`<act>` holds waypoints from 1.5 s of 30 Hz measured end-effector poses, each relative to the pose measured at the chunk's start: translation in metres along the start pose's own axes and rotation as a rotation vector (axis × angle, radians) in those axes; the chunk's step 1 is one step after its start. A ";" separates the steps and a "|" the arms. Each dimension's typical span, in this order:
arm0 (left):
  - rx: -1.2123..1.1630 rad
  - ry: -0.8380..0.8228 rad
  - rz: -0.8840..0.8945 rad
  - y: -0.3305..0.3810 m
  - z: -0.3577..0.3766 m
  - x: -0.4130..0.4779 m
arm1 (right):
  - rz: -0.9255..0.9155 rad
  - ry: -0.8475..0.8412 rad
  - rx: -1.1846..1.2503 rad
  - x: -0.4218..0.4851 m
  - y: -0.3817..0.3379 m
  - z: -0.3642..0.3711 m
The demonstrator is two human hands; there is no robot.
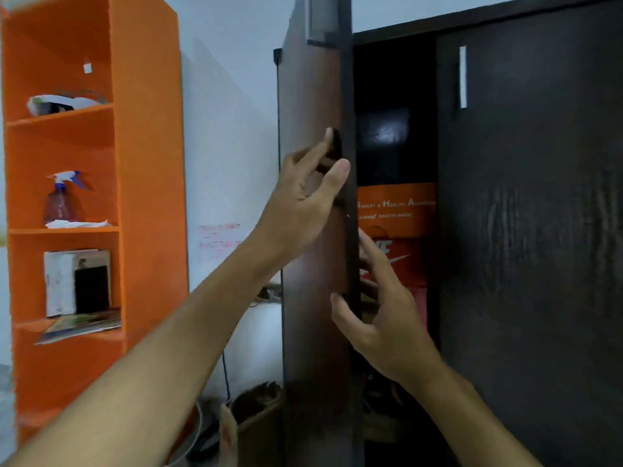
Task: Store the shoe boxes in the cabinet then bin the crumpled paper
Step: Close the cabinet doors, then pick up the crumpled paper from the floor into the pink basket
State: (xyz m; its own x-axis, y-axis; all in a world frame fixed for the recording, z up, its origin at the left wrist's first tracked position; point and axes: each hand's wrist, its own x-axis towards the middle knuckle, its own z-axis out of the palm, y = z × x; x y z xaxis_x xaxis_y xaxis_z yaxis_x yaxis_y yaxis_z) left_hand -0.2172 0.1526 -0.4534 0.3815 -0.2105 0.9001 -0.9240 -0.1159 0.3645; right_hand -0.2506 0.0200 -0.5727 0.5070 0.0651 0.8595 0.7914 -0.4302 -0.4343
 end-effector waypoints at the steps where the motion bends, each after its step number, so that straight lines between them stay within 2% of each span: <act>1: 0.015 -0.033 0.007 -0.004 0.019 0.005 | 0.003 0.061 -0.017 -0.005 0.008 -0.016; 5: 0.161 -0.155 0.013 -0.028 0.085 0.022 | 0.077 0.229 -0.260 -0.013 0.044 -0.064; 8: 0.321 -0.122 0.035 -0.046 0.119 0.031 | 0.133 0.279 -0.453 -0.009 0.072 -0.079; 11: 0.401 -0.108 0.057 -0.063 0.136 0.039 | 0.038 0.403 -0.801 -0.003 0.096 -0.084; 15: 0.514 -0.209 -0.026 -0.081 0.147 0.048 | 0.159 0.444 -1.021 0.011 0.117 -0.092; 23: 0.546 -0.451 -0.371 -0.136 0.148 0.046 | 0.439 0.133 -0.939 0.024 0.157 -0.115; 25: 0.626 -0.496 -0.333 -0.148 0.149 0.041 | 0.510 0.054 -0.986 0.023 0.165 -0.119; 29: 0.638 -0.538 -0.323 -0.157 0.151 0.036 | 0.500 -0.040 -1.139 0.016 0.177 -0.124; 33: 0.602 -0.566 -0.347 -0.151 0.153 0.024 | 0.513 -0.078 -1.094 0.005 0.166 -0.133; 35: 0.568 -0.527 -0.322 -0.146 0.160 0.009 | 0.561 -0.090 -1.034 -0.009 0.153 -0.139; 38: 0.451 -0.357 -0.143 -0.133 0.181 -0.028 | 0.627 -0.060 -0.965 -0.048 0.136 -0.151; 39: 0.398 -0.351 -0.090 -0.126 0.192 -0.041 | 0.647 -0.050 -0.959 -0.066 0.131 -0.156; 41: 0.327 -0.427 -0.038 -0.112 0.219 -0.068 | 0.698 -0.037 -0.951 -0.108 0.120 -0.165; 45: 0.160 -0.652 -0.048 -0.084 0.284 -0.119 | 0.835 -0.011 -0.977 -0.203 0.099 -0.192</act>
State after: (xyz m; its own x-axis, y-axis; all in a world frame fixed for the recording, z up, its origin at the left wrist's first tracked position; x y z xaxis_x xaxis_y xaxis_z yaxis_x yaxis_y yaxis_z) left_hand -0.1768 -0.0887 -0.6587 0.4072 -0.7391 0.5367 -0.9091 -0.2715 0.3158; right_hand -0.3404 -0.2090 -0.7384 0.7319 -0.5368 0.4198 -0.3409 -0.8218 -0.4566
